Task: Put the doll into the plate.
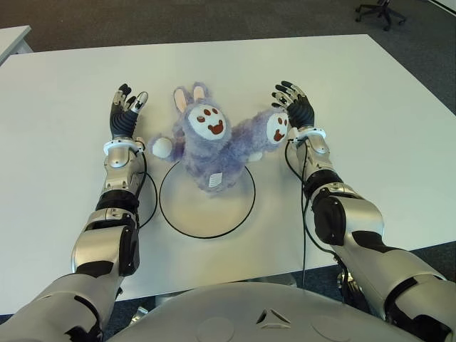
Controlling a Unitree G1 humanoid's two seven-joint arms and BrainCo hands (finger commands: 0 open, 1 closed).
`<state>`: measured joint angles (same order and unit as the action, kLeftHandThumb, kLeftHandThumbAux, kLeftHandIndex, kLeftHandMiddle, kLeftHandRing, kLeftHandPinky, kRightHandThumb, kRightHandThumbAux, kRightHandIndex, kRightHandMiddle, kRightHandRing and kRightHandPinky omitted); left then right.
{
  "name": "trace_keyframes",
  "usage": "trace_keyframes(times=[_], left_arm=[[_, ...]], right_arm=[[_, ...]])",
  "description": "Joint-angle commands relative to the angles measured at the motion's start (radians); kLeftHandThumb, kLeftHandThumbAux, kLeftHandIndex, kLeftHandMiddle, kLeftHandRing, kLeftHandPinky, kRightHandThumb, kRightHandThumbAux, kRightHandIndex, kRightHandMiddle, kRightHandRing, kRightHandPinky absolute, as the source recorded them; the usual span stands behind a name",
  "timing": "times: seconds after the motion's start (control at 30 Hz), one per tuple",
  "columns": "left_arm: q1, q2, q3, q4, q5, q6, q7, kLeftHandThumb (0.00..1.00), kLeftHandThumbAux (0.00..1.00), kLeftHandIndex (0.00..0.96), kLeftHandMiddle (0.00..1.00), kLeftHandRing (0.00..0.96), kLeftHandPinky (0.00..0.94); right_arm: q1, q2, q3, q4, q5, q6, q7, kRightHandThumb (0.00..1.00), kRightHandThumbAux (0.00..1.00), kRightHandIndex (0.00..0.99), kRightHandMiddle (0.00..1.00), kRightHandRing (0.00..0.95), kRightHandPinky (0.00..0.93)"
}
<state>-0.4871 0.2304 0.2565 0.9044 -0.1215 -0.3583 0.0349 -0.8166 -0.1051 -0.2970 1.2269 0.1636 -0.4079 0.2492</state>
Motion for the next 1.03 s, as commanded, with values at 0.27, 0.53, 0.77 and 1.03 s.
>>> trace_keyframes(times=[0.27, 0.53, 0.77, 1.03], left_arm=[[0.082, -0.047, -0.008, 0.067, -0.001, 0.058, -0.002, 0.029, 0.509, 0.000, 0.076, 0.088, 0.095], [0.083, -0.049, -0.008, 0.065, 0.000, 0.061, 0.005, 0.034, 0.517, 0.000, 0.082, 0.096, 0.104], [0.088, -0.051, -0.009, 0.059, 0.001, 0.061, 0.005, 0.030, 0.512, 0.000, 0.077, 0.092, 0.109], [0.095, -0.056, -0.006, 0.046, -0.005, 0.061, 0.002, 0.041, 0.513, 0.000, 0.077, 0.089, 0.095]], right_arm=[[0.050, 0.010, -0.004, 0.036, 0.003, 0.038, -0.006, 0.480, 0.774, 0.195, 0.205, 0.225, 0.284], [0.051, 0.008, -0.002, 0.035, 0.001, 0.040, -0.007, 0.456, 0.777, 0.191, 0.213, 0.234, 0.294], [0.052, 0.007, -0.002, 0.034, 0.002, 0.038, -0.004, 0.445, 0.773, 0.187, 0.207, 0.224, 0.286], [0.054, 0.006, -0.002, 0.033, 0.002, 0.036, -0.004, 0.456, 0.770, 0.192, 0.215, 0.234, 0.295]])
